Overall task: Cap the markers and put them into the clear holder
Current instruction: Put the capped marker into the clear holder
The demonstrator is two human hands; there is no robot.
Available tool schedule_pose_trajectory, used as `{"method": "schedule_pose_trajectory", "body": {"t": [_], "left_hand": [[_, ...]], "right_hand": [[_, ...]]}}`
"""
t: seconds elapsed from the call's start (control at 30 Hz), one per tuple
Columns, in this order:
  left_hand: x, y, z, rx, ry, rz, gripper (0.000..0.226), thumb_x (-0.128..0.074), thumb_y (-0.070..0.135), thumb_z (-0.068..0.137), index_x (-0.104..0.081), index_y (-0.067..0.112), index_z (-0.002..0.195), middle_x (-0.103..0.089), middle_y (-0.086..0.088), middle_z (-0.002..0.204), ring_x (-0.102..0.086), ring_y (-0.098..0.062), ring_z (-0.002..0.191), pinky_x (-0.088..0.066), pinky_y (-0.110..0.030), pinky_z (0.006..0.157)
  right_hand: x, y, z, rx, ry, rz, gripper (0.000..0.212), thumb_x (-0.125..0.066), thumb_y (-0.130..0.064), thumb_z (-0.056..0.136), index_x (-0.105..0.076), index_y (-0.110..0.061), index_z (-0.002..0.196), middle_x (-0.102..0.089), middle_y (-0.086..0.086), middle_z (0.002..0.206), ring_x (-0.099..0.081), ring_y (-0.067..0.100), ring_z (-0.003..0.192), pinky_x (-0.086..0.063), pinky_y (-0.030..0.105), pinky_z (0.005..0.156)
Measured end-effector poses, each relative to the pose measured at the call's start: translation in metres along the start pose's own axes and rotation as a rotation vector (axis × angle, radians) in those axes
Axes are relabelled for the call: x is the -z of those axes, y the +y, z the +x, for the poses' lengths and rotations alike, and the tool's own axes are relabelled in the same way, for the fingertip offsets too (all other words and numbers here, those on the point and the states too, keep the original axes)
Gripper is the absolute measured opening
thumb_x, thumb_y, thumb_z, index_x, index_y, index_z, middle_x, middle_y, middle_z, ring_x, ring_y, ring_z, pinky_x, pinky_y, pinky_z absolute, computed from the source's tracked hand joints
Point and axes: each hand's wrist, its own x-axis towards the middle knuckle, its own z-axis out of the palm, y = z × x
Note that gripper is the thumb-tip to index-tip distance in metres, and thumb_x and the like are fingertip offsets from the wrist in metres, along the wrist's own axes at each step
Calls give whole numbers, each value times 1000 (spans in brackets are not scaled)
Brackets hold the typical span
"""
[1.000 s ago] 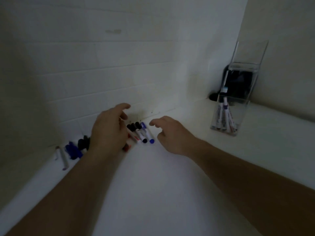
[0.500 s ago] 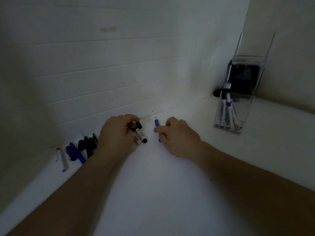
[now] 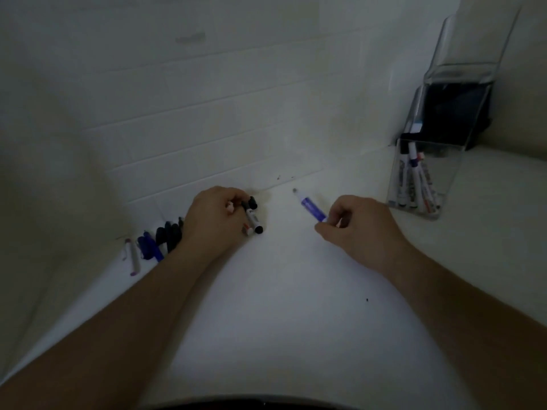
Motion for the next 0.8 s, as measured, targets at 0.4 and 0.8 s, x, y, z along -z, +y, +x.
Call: {"method": "schedule_pose_trajectory", "body": {"t": [0.4,0.8], "left_hand": [[-17,36,71,111,-477,854,36,-59,53,77,-65,24,97,-57,-6,108,-45,-28,103,-40,-41,86],[-29,65,29,78,-192,-189,18,-72,26,83,-58,33,92,-72,9,89,-64,-11,59,-48,-26,49]], "right_hand": [[4,16,7,-58,2,186,22,-76,-26,82,-56,-23,75,-61,-4,69,-50,9,56,-42,21,51],[6,22,13,-63,22,250,34,-67,-18,94,-59,-32,124,-53,-3,90,-53,12,73,-43,20,63]]}}
